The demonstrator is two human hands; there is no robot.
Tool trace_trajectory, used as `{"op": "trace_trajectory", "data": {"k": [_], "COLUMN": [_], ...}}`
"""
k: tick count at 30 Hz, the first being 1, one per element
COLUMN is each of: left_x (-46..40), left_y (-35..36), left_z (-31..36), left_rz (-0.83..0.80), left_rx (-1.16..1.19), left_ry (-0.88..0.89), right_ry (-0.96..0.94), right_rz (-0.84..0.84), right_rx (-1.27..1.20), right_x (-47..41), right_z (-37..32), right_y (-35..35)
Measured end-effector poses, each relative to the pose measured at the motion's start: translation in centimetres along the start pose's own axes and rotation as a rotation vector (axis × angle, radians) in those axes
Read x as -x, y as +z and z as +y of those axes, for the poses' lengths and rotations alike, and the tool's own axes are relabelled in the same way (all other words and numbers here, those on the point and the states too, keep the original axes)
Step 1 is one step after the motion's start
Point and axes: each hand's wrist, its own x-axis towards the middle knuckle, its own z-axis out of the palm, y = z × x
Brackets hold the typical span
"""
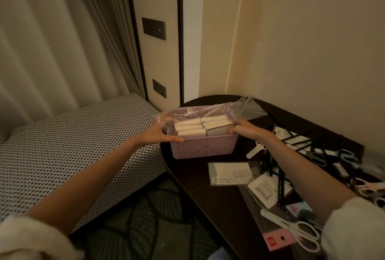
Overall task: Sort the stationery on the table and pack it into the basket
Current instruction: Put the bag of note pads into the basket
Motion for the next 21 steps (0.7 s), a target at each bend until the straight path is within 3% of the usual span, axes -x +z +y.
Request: {"op": "trace_trajectory", "data": {"k": [3,6,11,13,15,19,21], "left_x": [0.3,0.8,0.3,-0.7,-1.7,-3.0,-3.4], "left_y": [-1.0,-2.2,-4.0,-4.6,-4.8,-4.7,-4.6], "left_z": [0.9,1.4,2.5,2.6,2.8,3.5,3.5], "left_rz": [-0.033,0.022,0.031,0.025,0.008,-0.013,0.009], "left_rx": [0.157,0.376,0.629,0.711,0.706,0.555,0.466], "left_ry": [-0.017,-0.033,-0.058,-0.122,-0.172,-0.213,-0.207], "right_ry": [0.009,-0.033,0.06,0.136,0.158,0.028,-0.058], "right_rz": [-0.024,0.024,0.403,0.471,0.516,0.755,0.73], "right_rx": [-0.094,-0.376,-0.657,-0.715,-0.658,-0.345,-0.273], "right_x": [0.6,1.6,2.4,2.7,2.4,1.6,1.6], "right_z": [-0.1,-0.4,-1.3,-1.8,-1.8,-1.6,-1.9], "right_y": [-0.3,-1.0,-1.4,-0.5,0.6,1.5,1.4]}}
